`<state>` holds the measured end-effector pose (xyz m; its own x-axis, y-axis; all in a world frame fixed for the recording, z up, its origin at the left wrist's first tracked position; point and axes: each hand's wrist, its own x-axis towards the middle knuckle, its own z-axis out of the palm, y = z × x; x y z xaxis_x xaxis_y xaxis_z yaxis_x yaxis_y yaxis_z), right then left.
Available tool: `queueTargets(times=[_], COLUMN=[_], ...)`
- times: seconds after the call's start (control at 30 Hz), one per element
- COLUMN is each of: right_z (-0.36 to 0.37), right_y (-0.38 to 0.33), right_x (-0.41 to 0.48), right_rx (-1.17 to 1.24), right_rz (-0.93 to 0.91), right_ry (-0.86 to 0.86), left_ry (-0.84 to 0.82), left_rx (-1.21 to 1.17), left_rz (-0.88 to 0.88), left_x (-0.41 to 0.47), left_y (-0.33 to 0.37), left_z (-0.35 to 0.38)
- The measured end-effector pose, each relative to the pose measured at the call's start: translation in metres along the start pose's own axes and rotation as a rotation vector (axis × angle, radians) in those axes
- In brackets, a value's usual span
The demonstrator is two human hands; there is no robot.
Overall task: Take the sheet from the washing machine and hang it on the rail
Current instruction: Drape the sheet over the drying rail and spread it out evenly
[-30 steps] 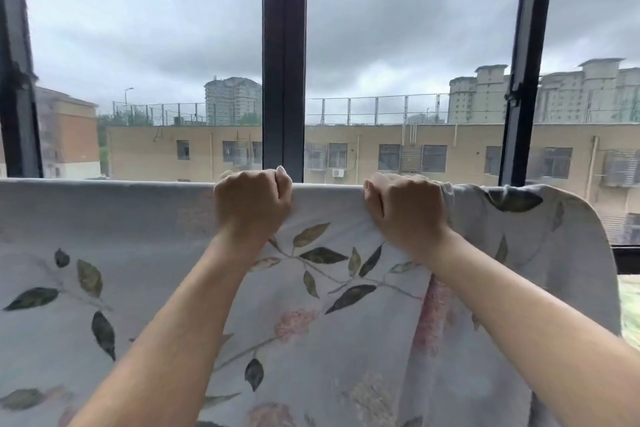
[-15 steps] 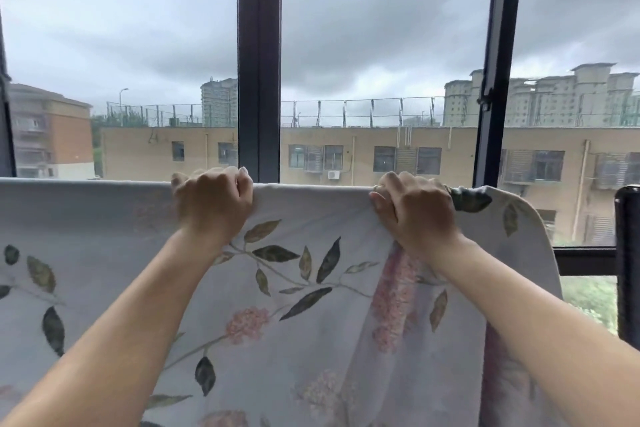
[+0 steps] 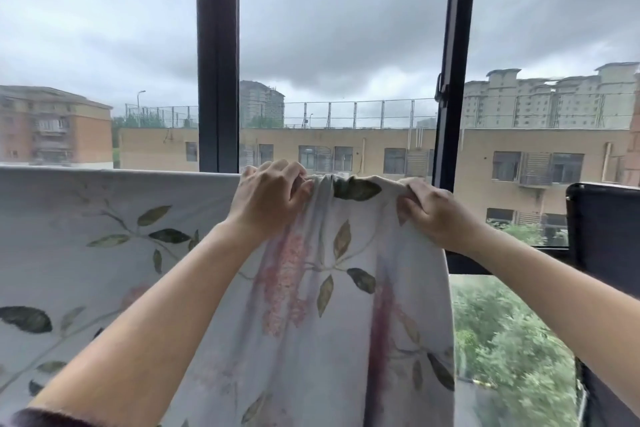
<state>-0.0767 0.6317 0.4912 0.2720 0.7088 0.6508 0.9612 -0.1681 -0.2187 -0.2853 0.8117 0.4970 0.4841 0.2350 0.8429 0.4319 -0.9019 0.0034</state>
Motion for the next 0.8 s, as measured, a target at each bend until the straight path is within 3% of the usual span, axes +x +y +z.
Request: queueTargets(times=[0.13,0.23,0.37,0.63,0.73,0.8], right_z=[-0.011,-0.016,-0.026,-0.063,-0.057,-0.046], right_y=[0.037,0.046,0.052,0.062,0.062,0.061], right_x=[-0.013,-0.017,-0.018,-0.008,-0.013,-0.02], right_rx=[0.127,0.08,-0.057,-0.075,0.098,0.381], right_rz=[0.14,0.136,0.085,0.081,0.124,0.224], right_ry=[-0.282,-0.334,-0.264,0.111,0.169,0.005], left_ry=[-0.071,-0.091,-0.122,-0.156,-0.165,-0.173], left_rx=[-0.014,-0.02,-0.022,0.036,0.058,0.063], left_rz=[0.011,0.002,-0.031,-0.091,-0.118,-0.13], left_x=[0.009,0.014,0.017,0.019,0.02,0.02], left_y=[0.022,0.036,0.044,0.049,0.049,0.054], left_z=[0.002,0.003,0.001,-0.003,-0.003,-0.002])
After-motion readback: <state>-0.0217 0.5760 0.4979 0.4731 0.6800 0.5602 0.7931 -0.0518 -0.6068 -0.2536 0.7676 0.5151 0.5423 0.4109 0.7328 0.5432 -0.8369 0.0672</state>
